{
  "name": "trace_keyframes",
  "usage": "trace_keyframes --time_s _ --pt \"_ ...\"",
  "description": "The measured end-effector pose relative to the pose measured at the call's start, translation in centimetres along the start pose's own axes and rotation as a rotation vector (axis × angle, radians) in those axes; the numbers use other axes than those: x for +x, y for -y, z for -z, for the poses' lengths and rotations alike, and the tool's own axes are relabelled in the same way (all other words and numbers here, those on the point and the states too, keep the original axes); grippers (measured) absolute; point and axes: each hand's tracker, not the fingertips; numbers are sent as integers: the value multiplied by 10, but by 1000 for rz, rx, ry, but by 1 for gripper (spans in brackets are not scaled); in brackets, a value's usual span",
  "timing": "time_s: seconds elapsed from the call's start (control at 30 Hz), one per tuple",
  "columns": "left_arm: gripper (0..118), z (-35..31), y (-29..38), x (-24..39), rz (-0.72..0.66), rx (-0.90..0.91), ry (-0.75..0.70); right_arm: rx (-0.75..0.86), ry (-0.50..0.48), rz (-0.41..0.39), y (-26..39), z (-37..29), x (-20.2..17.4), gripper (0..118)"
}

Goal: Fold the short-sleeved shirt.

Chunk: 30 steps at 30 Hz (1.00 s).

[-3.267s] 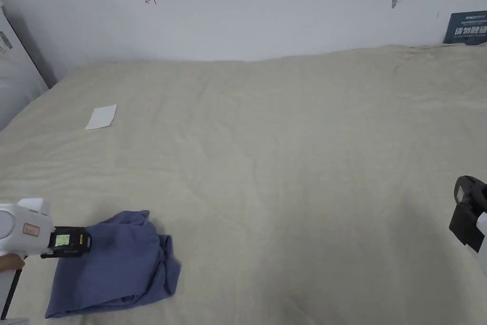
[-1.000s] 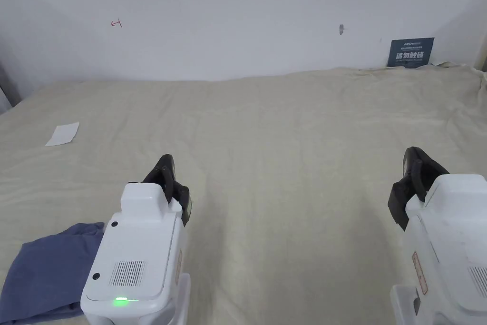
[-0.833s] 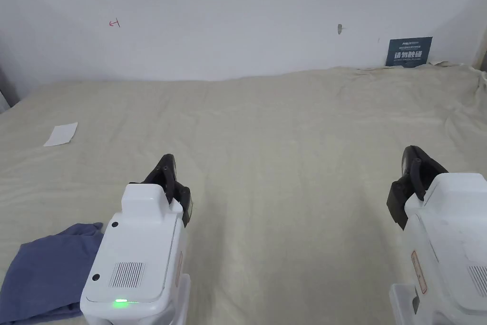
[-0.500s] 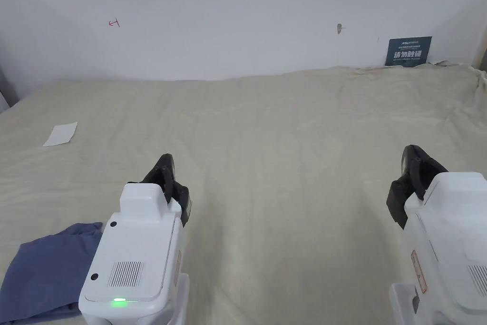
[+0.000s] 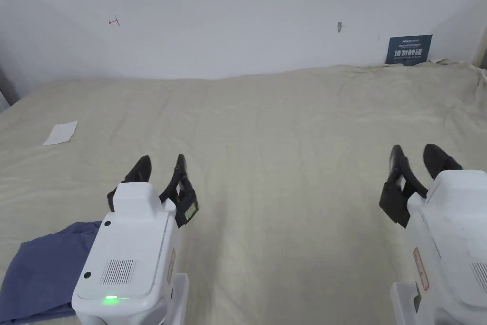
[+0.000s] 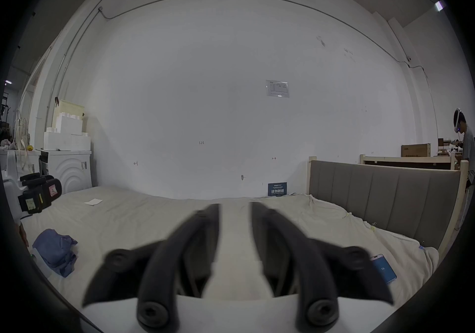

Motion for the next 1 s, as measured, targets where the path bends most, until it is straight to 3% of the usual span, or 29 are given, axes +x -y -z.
trace_keyframes --time_s 0.03,0.07,0.13,0.17,0.23,0.37,1.0 --pt "73 1 0 -1 -4 -4 1 -7 -1 3 0 1 0 66" --pt "82 0 0 -2 -8 -5 0 -8 -3 10 0 1 1 83" --pt "101 1 1 -2 -7 -9 -7 -4 2 11 0 1 1 107" --pt "109 1 1 -2 -6 -10 -7 1 4 8 0 0 0 111" --pt "118 -1 1 -5 -12 0 -4 3 0 7 0 0 0 111" --pt "118 -4 3 -6 -4 19 -10 -4 -2 14 1 0 0 118" --pt "118 -4 3 -5 27 18 -19 12 -1 23 -1 -3 0 118"
